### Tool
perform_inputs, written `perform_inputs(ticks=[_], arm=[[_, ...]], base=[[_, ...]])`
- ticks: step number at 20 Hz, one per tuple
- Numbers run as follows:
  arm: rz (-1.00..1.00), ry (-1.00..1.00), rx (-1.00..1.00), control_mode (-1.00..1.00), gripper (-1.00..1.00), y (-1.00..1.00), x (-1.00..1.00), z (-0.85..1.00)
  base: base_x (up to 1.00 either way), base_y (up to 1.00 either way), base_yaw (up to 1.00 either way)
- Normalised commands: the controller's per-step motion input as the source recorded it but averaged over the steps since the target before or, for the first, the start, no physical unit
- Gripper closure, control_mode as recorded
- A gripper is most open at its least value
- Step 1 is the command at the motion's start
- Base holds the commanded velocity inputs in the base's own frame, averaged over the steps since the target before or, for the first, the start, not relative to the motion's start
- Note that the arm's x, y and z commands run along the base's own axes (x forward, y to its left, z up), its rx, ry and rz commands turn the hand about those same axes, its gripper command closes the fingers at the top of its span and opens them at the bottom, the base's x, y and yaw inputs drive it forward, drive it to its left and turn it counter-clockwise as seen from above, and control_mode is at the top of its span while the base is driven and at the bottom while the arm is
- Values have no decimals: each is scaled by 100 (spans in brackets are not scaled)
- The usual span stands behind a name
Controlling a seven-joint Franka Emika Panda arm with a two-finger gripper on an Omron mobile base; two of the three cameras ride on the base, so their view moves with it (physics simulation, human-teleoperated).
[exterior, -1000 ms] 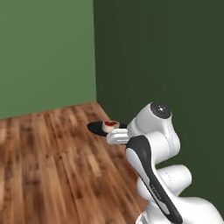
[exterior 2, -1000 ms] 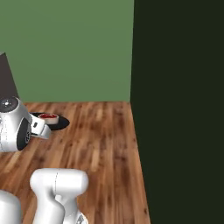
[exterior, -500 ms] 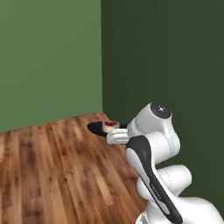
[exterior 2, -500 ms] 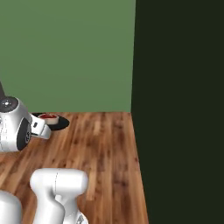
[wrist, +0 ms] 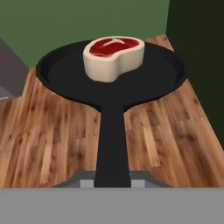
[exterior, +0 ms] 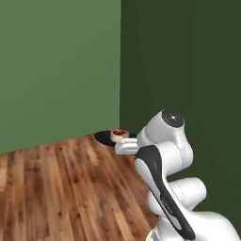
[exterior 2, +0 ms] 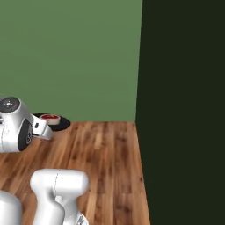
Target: Pick up the pan with the steak in it and place it on the dining table. Then place the steak on the plate.
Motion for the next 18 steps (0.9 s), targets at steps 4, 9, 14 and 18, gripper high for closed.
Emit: perform_inputs(ticks=[4,9,14,18], arm=[[0,0,0,100,100,0,0,0],[0,0,0,100,100,0,0,0],[0,0,0,100,100,0,0,0],[0,0,0,100,100,0,0,0]], base=[[-7,-5,34],[-12,0,46],[-7,0,50],[-2,0,50]])
